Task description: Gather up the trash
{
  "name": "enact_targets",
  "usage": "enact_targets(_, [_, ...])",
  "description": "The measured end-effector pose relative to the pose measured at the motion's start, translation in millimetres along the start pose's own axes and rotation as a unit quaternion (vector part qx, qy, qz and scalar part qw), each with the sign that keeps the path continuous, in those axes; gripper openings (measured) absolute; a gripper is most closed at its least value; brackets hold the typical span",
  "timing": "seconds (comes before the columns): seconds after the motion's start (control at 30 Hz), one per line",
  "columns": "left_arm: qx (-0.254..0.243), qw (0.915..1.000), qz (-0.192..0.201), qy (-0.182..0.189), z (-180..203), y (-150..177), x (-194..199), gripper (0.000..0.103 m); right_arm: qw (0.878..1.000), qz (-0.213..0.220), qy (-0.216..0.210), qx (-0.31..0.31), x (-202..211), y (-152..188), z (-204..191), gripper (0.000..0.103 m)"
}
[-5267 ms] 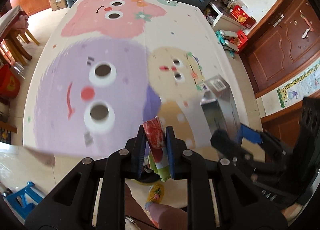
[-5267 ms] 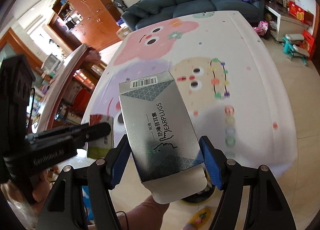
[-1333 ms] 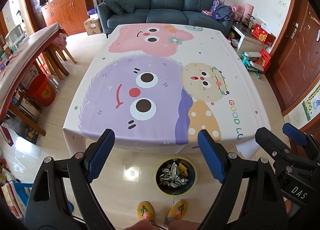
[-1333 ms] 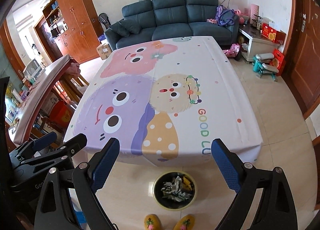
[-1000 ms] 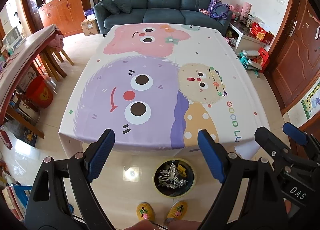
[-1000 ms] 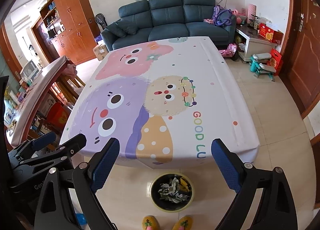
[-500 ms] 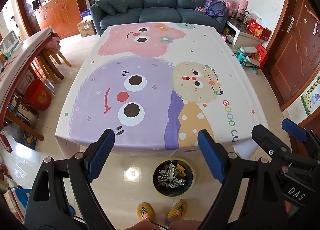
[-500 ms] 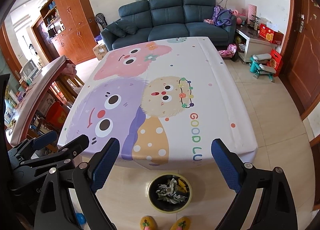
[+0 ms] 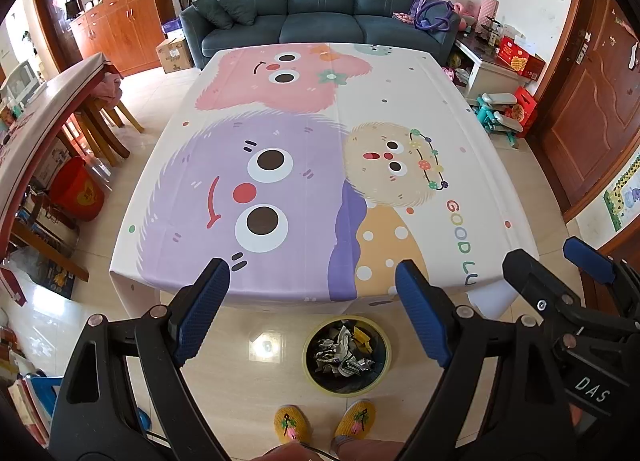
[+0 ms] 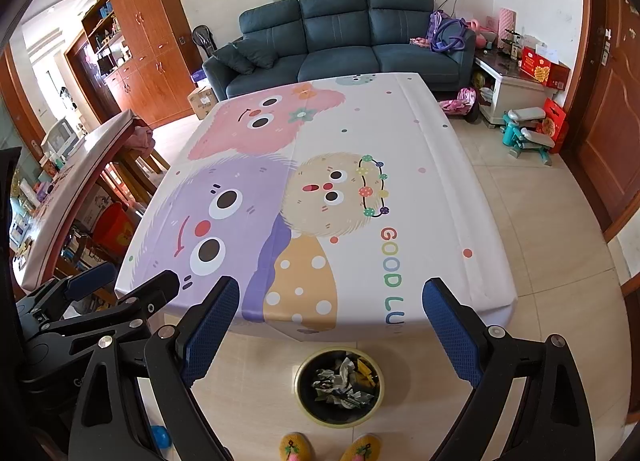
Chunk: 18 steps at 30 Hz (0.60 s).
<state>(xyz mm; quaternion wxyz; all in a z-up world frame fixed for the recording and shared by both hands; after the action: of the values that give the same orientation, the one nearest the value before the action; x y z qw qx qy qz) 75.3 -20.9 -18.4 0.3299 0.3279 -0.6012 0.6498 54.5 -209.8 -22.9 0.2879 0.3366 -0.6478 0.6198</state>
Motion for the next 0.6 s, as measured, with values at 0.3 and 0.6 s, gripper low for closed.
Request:
enact_targets(0.3, [0.001, 1.0000, 0.001, 0.001, -0.7, 0.0, -1.4, 0.083, 1.000, 0.000, 0.000, 0.000, -1.0, -0.9, 1.2, 0.094])
enact_targets(0.6, [0.002, 1.0000, 0.000, 0.002, -1.4, -0.2, -1.6, 0.083, 1.000, 0.000, 0.001, 0.000, -1.2, -0.8, 2.6, 0.094])
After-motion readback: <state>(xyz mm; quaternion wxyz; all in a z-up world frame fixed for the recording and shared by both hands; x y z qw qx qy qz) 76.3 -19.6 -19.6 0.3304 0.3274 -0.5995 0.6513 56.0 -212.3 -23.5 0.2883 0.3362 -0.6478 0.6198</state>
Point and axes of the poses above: each gripper's, at about its wrist camera, not at the fingertips, and x roughly against the way its jaws point, z to its right, y to its underside, the point moved 10 cm from there along -x, roughly the way its jaws point, and after that the axes turned 6 degrees about x, right-handed, at the moved point
